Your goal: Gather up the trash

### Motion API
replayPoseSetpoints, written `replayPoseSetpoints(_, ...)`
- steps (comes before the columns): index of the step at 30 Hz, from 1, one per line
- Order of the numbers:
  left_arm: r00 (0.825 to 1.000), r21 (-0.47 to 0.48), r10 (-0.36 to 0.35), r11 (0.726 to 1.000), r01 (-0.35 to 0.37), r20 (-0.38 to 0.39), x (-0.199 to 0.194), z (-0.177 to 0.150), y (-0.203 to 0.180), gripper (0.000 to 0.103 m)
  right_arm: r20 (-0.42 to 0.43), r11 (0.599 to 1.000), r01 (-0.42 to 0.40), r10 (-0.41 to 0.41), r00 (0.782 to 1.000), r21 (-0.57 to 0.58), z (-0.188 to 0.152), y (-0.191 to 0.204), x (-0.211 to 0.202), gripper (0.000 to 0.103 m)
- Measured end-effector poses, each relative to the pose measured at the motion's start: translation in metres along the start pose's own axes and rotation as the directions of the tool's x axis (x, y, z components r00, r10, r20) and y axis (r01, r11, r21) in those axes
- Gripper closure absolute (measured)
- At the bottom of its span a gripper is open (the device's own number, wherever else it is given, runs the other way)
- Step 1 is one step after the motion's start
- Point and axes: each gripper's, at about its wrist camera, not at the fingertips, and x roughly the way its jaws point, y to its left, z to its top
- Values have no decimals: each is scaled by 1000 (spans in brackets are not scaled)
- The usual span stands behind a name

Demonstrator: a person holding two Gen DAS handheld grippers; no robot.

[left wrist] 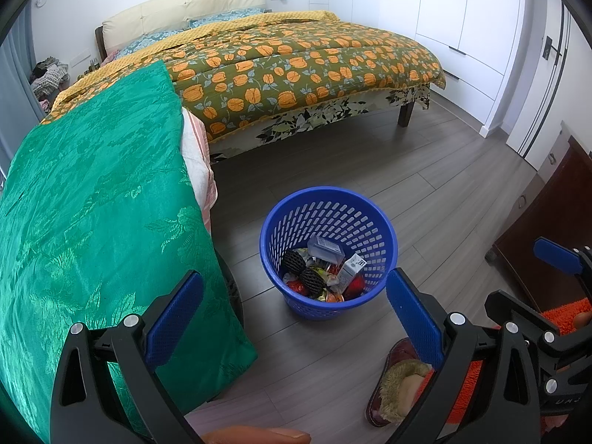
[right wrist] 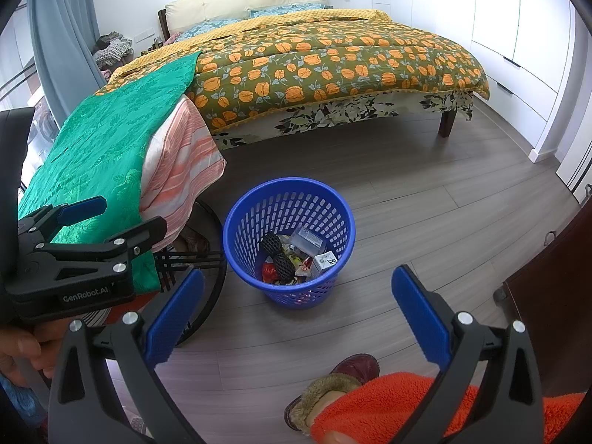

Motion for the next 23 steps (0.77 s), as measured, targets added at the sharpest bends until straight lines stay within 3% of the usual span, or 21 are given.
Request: replayPoseSetpoints(23, 1000, -14, 0, 1000, 0, -12, 1, -5, 1, 5, -4, 1000, 3, -3, 1000, 0, -2, -3, 3, 5)
